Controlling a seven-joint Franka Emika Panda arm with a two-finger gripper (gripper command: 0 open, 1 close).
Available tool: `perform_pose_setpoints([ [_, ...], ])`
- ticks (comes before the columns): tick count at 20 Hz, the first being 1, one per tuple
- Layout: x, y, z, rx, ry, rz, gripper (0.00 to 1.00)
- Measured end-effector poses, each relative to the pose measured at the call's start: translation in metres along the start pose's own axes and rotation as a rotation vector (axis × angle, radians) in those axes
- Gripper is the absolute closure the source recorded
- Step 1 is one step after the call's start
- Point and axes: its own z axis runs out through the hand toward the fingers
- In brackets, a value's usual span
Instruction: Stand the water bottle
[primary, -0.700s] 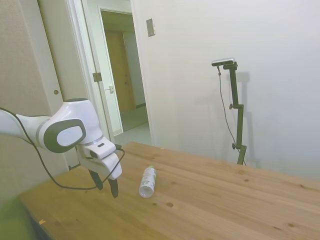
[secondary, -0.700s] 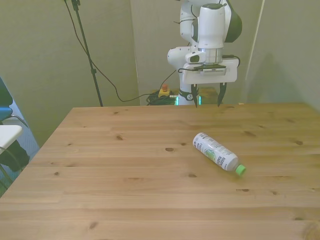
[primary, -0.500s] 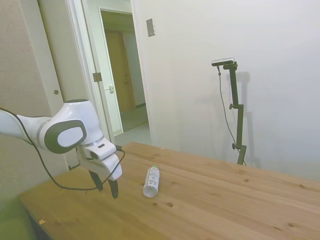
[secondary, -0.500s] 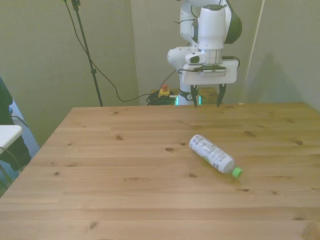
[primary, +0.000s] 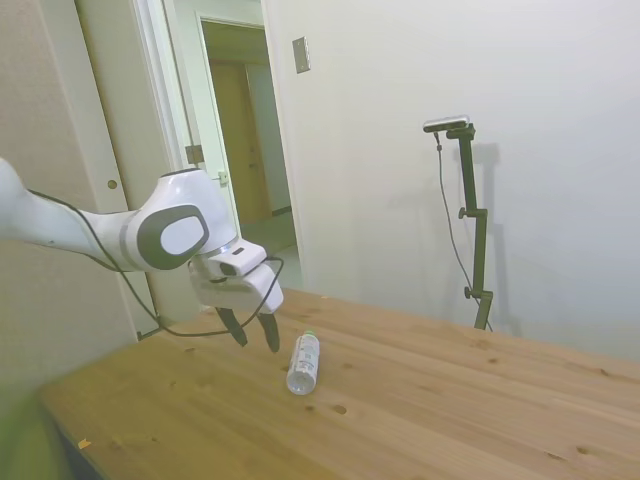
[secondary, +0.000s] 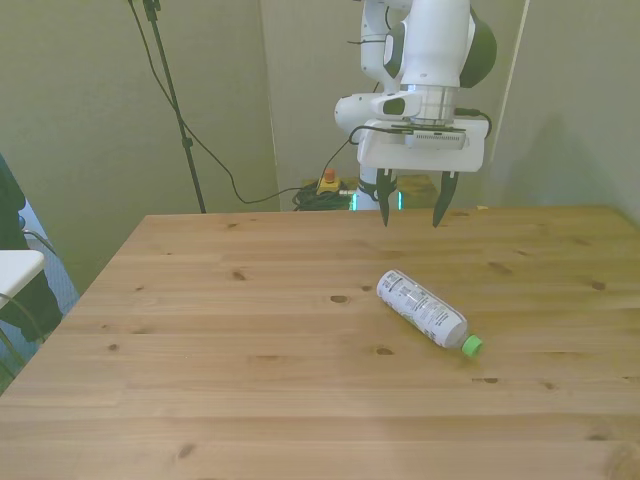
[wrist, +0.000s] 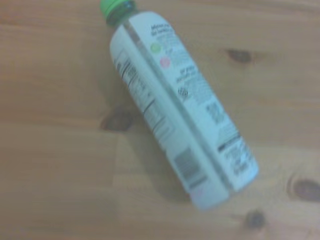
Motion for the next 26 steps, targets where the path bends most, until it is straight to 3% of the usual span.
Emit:
perform_pose_setpoints([
  [12,0.088,-0.119,0.06,0.02,0.053,-0.027,0.0],
  [26,0.077,-0.158,0.115,0.047,-0.061,-0.105,0.0],
])
